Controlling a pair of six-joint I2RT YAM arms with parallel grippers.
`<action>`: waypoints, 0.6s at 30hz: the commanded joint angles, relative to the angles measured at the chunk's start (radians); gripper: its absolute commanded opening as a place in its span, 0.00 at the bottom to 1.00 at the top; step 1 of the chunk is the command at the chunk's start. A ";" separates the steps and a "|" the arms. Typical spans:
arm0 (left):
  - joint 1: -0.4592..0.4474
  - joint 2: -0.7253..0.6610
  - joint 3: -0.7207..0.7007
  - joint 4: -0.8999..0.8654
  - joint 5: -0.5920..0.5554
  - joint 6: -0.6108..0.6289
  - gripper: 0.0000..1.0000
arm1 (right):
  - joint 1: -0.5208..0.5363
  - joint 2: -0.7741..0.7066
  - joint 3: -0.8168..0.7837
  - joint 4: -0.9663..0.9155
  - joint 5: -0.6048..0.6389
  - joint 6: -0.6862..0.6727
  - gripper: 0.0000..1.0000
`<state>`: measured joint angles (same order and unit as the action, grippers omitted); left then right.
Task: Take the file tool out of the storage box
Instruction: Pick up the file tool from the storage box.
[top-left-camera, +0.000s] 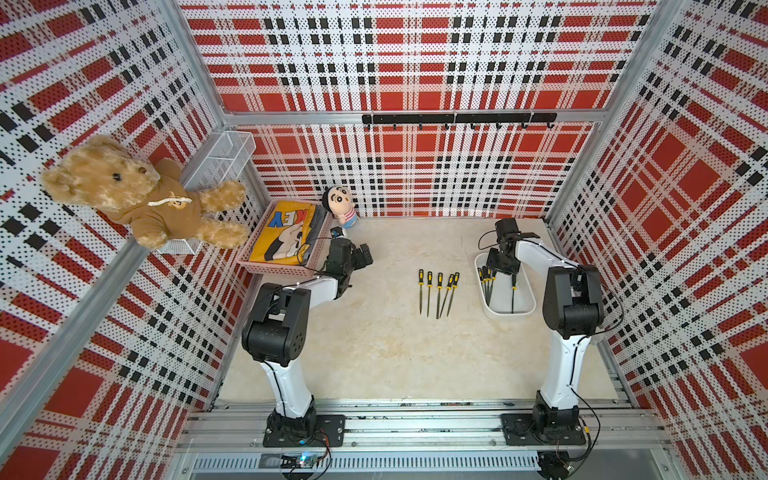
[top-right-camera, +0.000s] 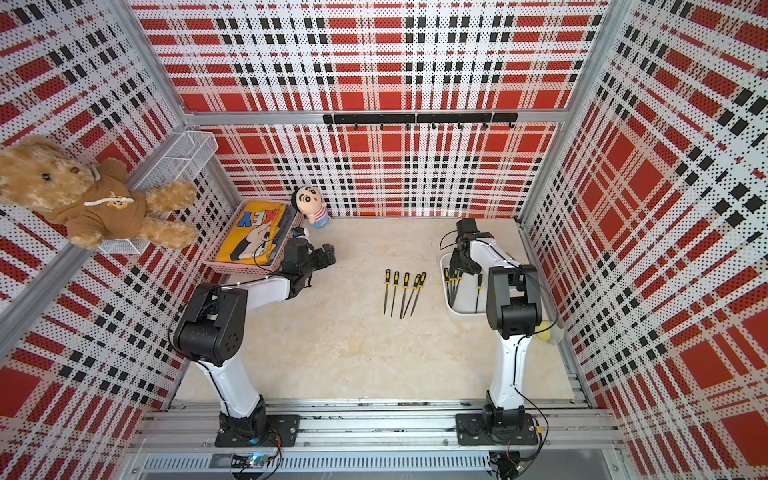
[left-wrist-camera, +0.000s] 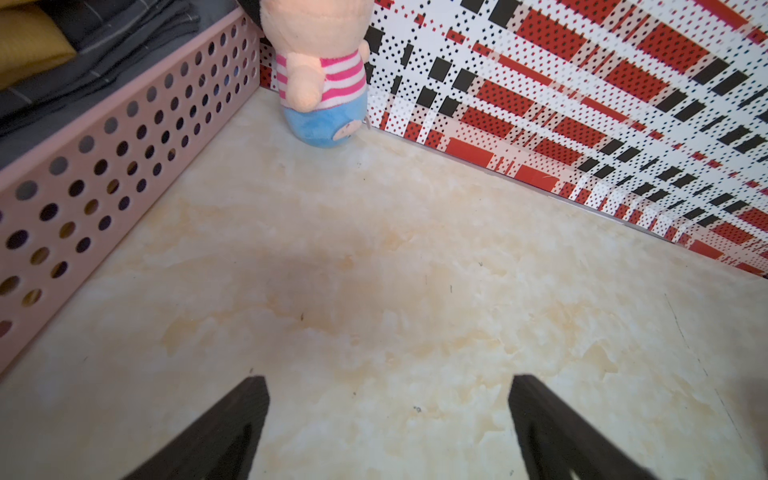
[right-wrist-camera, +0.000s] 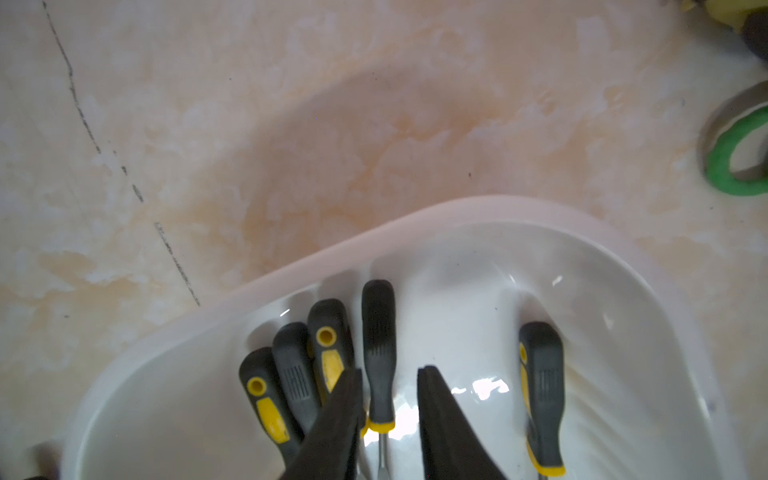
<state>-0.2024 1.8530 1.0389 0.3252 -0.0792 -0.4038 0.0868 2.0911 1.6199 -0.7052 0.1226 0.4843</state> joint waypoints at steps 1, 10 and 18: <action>0.004 0.001 0.001 0.009 0.000 -0.001 0.97 | 0.014 0.018 0.029 0.013 -0.021 -0.024 0.29; 0.006 0.002 0.012 0.000 -0.002 0.004 0.97 | 0.024 0.071 0.044 0.009 -0.036 -0.032 0.28; 0.006 0.001 0.017 -0.002 0.001 0.004 0.97 | 0.025 0.102 0.034 0.006 -0.036 -0.045 0.28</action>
<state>-0.2024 1.8530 1.0389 0.3241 -0.0792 -0.4038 0.1070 2.1509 1.6585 -0.6964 0.0898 0.4522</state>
